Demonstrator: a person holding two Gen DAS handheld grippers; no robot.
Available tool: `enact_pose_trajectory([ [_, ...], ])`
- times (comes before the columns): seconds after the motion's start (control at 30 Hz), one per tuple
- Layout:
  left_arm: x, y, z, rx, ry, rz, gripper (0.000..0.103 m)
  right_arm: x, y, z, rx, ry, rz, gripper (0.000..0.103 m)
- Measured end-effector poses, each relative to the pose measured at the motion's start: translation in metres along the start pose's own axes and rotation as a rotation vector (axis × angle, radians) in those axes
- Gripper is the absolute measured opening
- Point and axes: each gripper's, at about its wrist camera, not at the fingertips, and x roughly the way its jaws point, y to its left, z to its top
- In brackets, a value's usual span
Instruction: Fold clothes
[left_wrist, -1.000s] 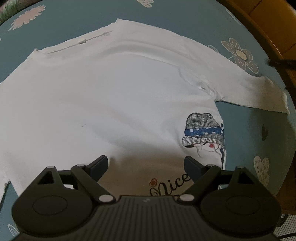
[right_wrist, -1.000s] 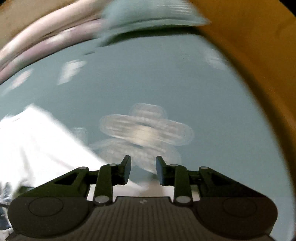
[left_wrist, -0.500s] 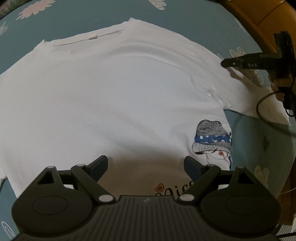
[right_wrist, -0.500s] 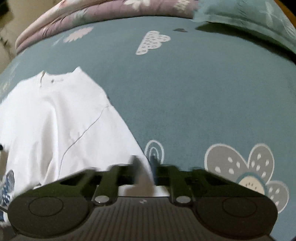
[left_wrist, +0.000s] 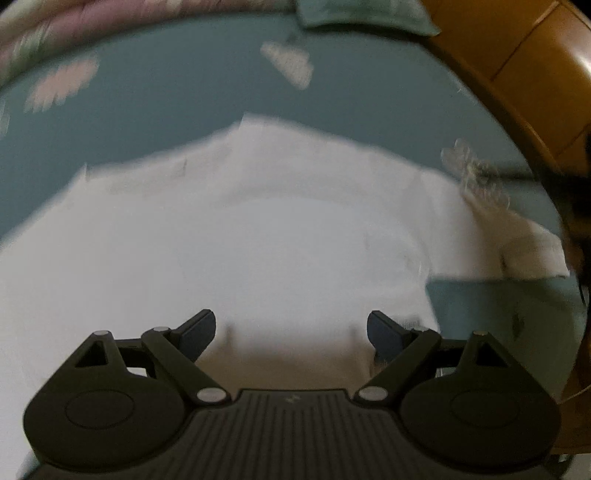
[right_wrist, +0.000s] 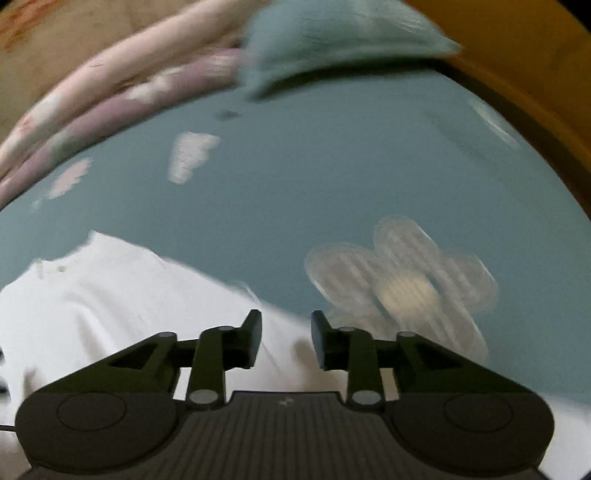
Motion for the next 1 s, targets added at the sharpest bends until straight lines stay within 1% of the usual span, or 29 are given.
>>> enact_pose_trajectory([
  [0.07,0.013,-0.014,0.021,0.066,-0.033,-0.035,0.089,0.004,-0.006,-0.024,0.049,0.032,-0.054,0.036],
  [0.13,0.027,-0.028,0.043,0.132,-0.066,-0.069,0.088,0.013,-0.015,-0.041,0.077,0.058,-0.054,0.036],
  [0.2,0.042,-0.043,0.063,0.200,-0.093,-0.108,0.089,0.017,-0.021,-0.045,0.049,0.020,-0.052,0.036],
  [0.23,0.053,-0.052,0.069,0.231,-0.090,-0.129,0.089,0.019,-0.025,-0.046,0.035,0.001,-0.052,0.036],
  [0.3,0.077,-0.065,0.079,0.265,-0.073,-0.136,0.089,0.020,-0.032,-0.042,0.019,-0.013,-0.109,0.036],
  [0.33,0.089,-0.071,0.084,0.282,-0.064,-0.140,0.088,0.019,-0.043,-0.039,0.023,-0.023,-0.133,0.036],
  [0.37,0.101,-0.074,0.089,0.288,-0.053,-0.134,0.088,0.016,-0.055,-0.039,0.038,-0.037,-0.151,0.035],
  [0.4,0.112,-0.072,0.093,0.273,-0.039,-0.111,0.088,0.013,-0.068,-0.039,0.053,-0.052,-0.168,0.031],
  [0.43,0.123,-0.069,0.097,0.258,-0.025,-0.081,0.088,0.013,-0.078,-0.036,0.066,-0.058,-0.159,0.027],
  [0.47,0.130,-0.067,0.102,0.248,-0.017,-0.045,0.088,0.012,-0.088,-0.033,0.080,-0.063,-0.150,0.019],
  [0.53,0.135,-0.063,0.113,0.237,-0.026,-0.004,0.088,0.009,-0.097,-0.028,0.064,-0.064,-0.222,0.035],
  [0.57,0.137,-0.061,0.119,0.232,-0.031,0.017,0.088,0.009,-0.098,-0.027,0.062,-0.055,-0.259,0.053],
  [0.6,0.140,-0.060,0.125,0.227,-0.035,0.037,0.088,0.009,-0.098,-0.026,0.060,-0.045,-0.297,0.055],
  [0.63,0.140,-0.059,0.130,0.220,-0.038,0.046,0.088,0.003,-0.098,-0.027,0.078,-0.053,-0.273,0.055],
  [0.67,0.135,-0.060,0.133,0.210,-0.037,0.034,0.088,-0.002,-0.097,-0.028,0.096,-0.060,-0.250,0.055],
  [0.77,0.114,-0.067,0.132,0.223,-0.051,-0.013,0.088,-0.015,-0.071,-0.033,0.071,-0.074,-0.183,0.055],
  [0.83,0.098,-0.074,0.122,0.249,-0.055,-0.070,0.089,-0.015,-0.049,-0.038,0.047,-0.073,-0.123,0.058],
  [0.87,0.093,-0.077,0.116,0.262,-0.049,-0.092,0.089,-0.015,-0.038,-0.040,0.035,-0.073,-0.094,0.061],
  [0.93,0.091,-0.085,0.101,0.301,-0.031,-0.104,0.089,-0.007,-0.022,-0.047,0.023,-0.053,-0.032,0.063],
  [1.0,0.096,-0.089,0.084,0.339,-0.002,-0.092,0.089,0.002,-0.010,-0.053,0.018,-0.032,0.016,0.063],
])
